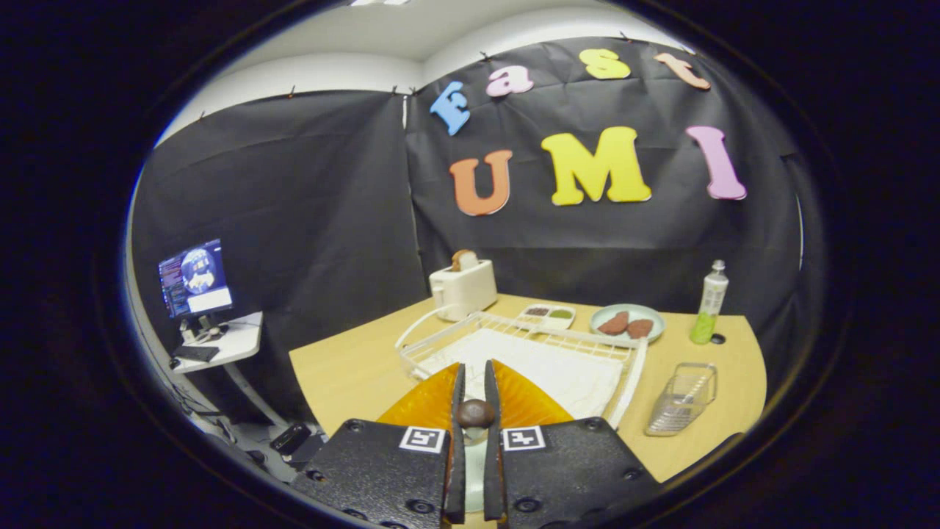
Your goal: Take the plate from the dish rack, then take the spoon from the basket and place it into the plate.
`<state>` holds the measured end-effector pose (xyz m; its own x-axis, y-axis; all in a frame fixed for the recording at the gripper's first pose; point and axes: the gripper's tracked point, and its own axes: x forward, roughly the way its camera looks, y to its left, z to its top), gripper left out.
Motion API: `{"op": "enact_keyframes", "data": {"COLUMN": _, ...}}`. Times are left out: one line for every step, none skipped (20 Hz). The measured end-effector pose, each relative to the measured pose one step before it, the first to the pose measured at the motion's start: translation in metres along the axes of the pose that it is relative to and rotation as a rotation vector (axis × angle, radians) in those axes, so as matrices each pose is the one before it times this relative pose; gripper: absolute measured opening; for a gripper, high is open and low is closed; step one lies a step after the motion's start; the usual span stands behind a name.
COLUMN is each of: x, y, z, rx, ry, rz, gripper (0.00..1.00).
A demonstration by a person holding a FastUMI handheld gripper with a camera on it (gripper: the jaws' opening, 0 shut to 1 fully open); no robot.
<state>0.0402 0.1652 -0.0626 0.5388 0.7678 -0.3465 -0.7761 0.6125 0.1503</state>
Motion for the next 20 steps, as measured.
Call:
{"op": "enact_keyframes", "data": {"x": 0.00710, "y": 0.00719, "z": -0.00893, "rx": 0.00493, "ry": 0.02169, "rz": 0.02910, "gripper": 0.15}}
{"op": "enact_keyframes", "data": {"x": 0.00663, "y": 0.00563, "z": -0.00924, "rx": -0.00060, "ry": 0.02123, "rz": 0.02656, "gripper": 0.15}}
{"op": "enact_keyframes", "data": {"x": 0.00743, "y": 0.00367, "z": -0.00735, "rx": -0.00444, "ry": 0.01923, "rz": 0.01929, "gripper": 0.15}}
{"op": "enact_keyframes", "data": {"x": 0.00684, "y": 0.00088, "z": -0.00588, "rx": -0.00647, "ry": 0.01737, "rz": 0.01243, "gripper": 0.15}}
{"op": "enact_keyframes", "data": {"x": 0.00740, "y": 0.00069, "z": -0.00564, "rx": -0.00624, "ry": 0.01673, "rz": 0.01091, "gripper": 0.15}}
{"op": "enact_keyframes", "data": {"x": 0.00647, "y": 0.00041, "z": -0.00591, "rx": -0.00264, "ry": 0.01389, "rz": 0.00673, "gripper": 0.15}}
{"op": "enact_keyframes", "data": {"x": 0.00536, "y": -0.00040, "z": -0.00388, "rx": 0.00158, "ry": 0.01383, "rz": 0.00353, "gripper": 0.15}}
{"op": "enact_keyframes", "data": {"x": 0.00466, "y": -0.00083, "z": -0.00432, "rx": -0.00248, "ry": 0.01309, "rz": 0.00576, "gripper": 0.15}}
{"op": "enact_keyframes", "data": {"x": 0.00357, "y": -0.00207, "z": -0.00241, "rx": 0.00056, "ry": 0.01067, "rz": 0.00358, "gripper": 0.15}}
{"op": "enact_keyframes", "data": {"x": -0.00070, "y": -0.00343, "z": 0.00356, "rx": 0.00748, "ry": -0.00508, "rz": 0.01039, "gripper": 0.16}}
{"op": "enact_keyframes", "data": {"x": -0.00119, "y": -0.00235, "z": 0.00104, "rx": 0.01176, "ry": 0.00153, "rz": -0.00036, "gripper": 0.17}}
{"op": "enact_keyframes", "data": {"x": -0.00031, "y": -0.00411, "z": -0.00093, "rx": 0.00747, "ry": 0.00117, "rz": -0.01498, "gripper": 0.19}}
{"op": "enact_keyframes", "data": {"x": -0.00145, "y": -0.00725, "z": 0.00008, "rx": -0.00212, "ry": 0.00280, "rz": -0.02370, "gripper": 0.20}}
{"op": "enact_keyframes", "data": {"x": -0.00033, "y": -0.00477, "z": 0.00205, "rx": -0.00572, "ry": -0.00589, "rz": -0.01561, "gripper": 0.23}}
{"op": "enact_keyframes", "data": {"x": -0.00143, "y": -0.00274, "z": 0.00105, "rx": -0.00709, "ry": -0.00538, "rz": -0.01263, "gripper": 0.24}}
{"op": "enact_keyframes", "data": {"x": -0.00247, "y": -0.00279, "z": 0.00084, "rx": -0.00211, "ry": -0.00940, "rz": -0.01478, "gripper": 0.30}}
{"op": "enact_keyframes", "data": {"x": -0.00202, "y": -0.00330, "z": 0.00340, "rx": 0.00238, "ry": -0.01362, "rz": -0.01633, "gripper": 0.33}}
{"op": "enact_keyframes", "data": {"x": -0.00098, "y": -0.00458, "z": 0.00345, "rx": 0.00824, "ry": -0.01211, "rz": -0.02201, "gripper": 0.45}}
{"op": "enact_keyframes", "data": {"x": -0.00189, "y": -0.00581, "z": 0.00543, "rx": 0.00562, "ry": -0.01785, "rz": -0.03361, "gripper": 0.57}}
{"op": "enact_keyframes", "data": {"x": -0.00228, "y": -0.00667, "z": 0.00515, "rx": 0.00049, "ry": -0.02102, "rz": -0.04183, "gripper": 0.68}}
